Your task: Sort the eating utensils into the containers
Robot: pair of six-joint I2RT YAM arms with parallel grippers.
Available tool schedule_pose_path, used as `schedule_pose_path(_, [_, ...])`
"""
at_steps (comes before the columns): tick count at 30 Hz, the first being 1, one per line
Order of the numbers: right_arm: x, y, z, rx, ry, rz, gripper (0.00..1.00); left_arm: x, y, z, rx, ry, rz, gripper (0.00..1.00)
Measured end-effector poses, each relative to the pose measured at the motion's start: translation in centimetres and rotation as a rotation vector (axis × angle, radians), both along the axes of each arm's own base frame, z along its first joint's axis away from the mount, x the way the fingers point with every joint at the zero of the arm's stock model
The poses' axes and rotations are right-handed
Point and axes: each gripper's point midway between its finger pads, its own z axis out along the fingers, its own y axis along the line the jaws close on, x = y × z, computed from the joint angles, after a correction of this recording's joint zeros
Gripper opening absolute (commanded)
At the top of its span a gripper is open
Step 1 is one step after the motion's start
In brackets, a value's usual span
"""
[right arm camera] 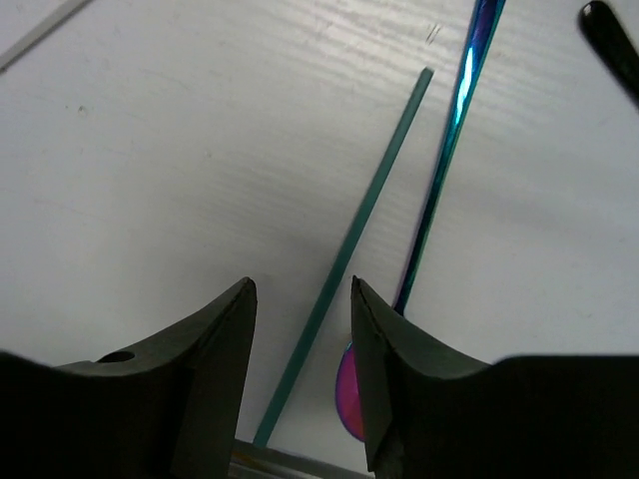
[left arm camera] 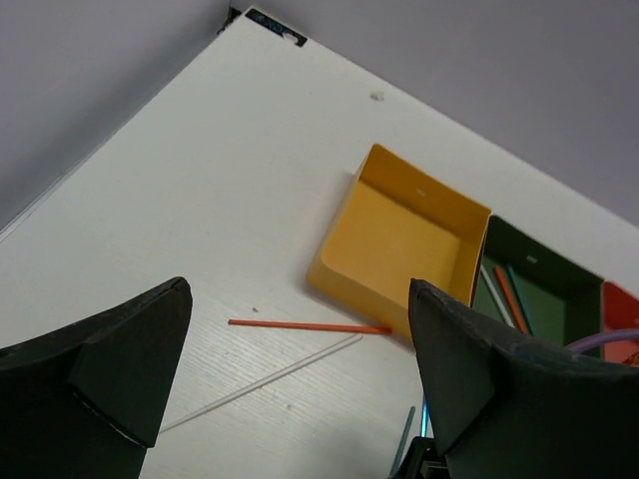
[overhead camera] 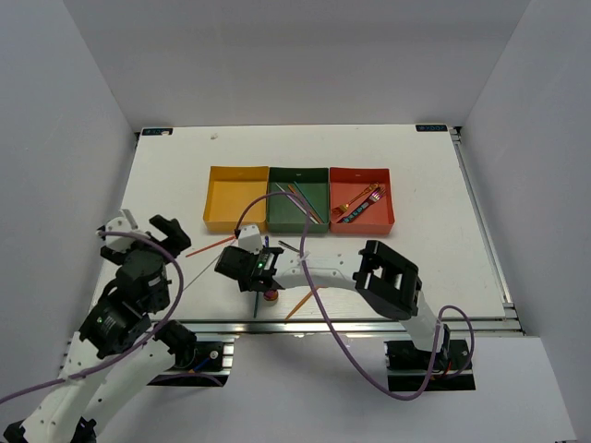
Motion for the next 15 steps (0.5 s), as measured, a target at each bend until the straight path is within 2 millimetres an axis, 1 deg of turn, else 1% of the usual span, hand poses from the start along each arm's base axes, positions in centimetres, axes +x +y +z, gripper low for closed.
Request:
schedule_pose_path(4, [-1.4, 1.0, -0.5, 0.002, 0.015, -0.007, 0.46, 0.6, -0.9, -1.3, 0.036, 0.052, -0.034, 0.98])
schedule_pose_path(7, [-2.0, 1.9, -1.0, 0.007, 0.023, -0.011, 0.46, 0.4, -1.0, -1.1, 0.028, 0.040, -0.048, 0.98])
schedule_pose_path(10, [-2.3, 1.7, -1.5, -0.007, 0.030, -0.021, 0.45, 0.0, -0.7, -0.7, 0.013, 0.016, -0.053, 0.98])
schedule_pose_path(15, [-2.1, 1.1, -1.5, -0.020, 0.024, -0.050, 0.45, -0.1, -0.8, -0.6, 0.011, 0.011, -0.060, 0.98])
